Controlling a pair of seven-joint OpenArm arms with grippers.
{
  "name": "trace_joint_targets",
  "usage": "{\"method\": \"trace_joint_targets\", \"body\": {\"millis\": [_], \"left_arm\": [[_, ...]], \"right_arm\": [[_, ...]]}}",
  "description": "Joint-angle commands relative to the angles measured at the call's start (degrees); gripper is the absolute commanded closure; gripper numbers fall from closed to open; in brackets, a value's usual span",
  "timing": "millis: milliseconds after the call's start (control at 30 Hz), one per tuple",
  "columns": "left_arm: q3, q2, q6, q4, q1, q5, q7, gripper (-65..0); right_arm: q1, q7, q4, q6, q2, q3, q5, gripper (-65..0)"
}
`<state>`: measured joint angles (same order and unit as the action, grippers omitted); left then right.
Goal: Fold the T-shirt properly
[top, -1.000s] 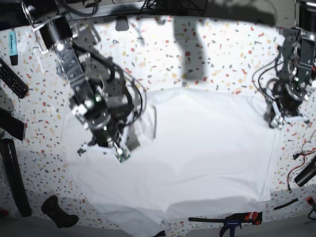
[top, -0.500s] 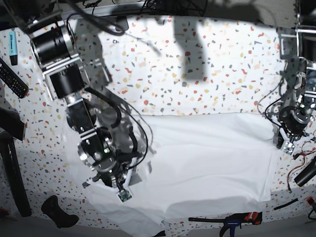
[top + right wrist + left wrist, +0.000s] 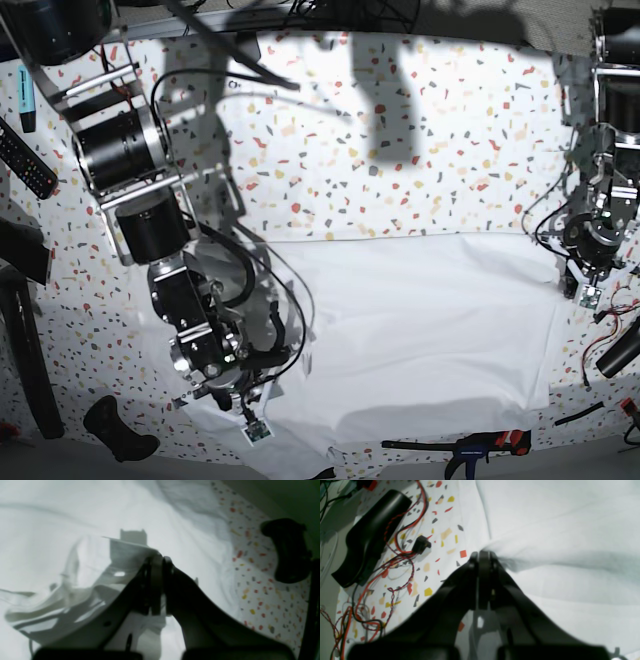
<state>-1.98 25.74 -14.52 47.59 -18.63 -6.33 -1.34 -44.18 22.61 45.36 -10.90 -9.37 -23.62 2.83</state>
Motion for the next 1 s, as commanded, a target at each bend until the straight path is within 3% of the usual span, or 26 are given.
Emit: {"method": "trace_joint_targets", "body": {"millis": [0, 200, 433, 600, 967], "left_arm": [[0.42, 1.25, 1.92, 0.50, -1.97, 0.44, -1.38, 0.0], [0.42, 1.22, 1.64, -0.92, -3.45, 0.44, -1.55, 0.0], [0.42, 0.85, 0.37, -0.92, -3.43, 0.44, -1.77, 0.0], [0.42, 0.79, 0.37, -0.92, -3.43, 0.46, -1.75, 0.0], [0.42, 0.81, -1.55, -0.92, -3.41, 0.44, -1.75, 0.0]], "right_arm": [[-2.49, -1.38, 0.85, 0.81, 0.17, 0.35, 0.11, 0.0], [-2.32, -1.14, 0.85, 0.85, 0.15, 0.35, 0.28, 0.0], [-2.32, -1.14, 0.85, 1.11, 0.17, 1.14, 8.79, -0.4], [-2.36, -3.41, 0.85, 1.09, 0.17, 4.22, 8.81, -24.9], [-3.76, -3.17, 0.90, 1.14, 0.11, 5.35, 13.73, -25.9]]}}
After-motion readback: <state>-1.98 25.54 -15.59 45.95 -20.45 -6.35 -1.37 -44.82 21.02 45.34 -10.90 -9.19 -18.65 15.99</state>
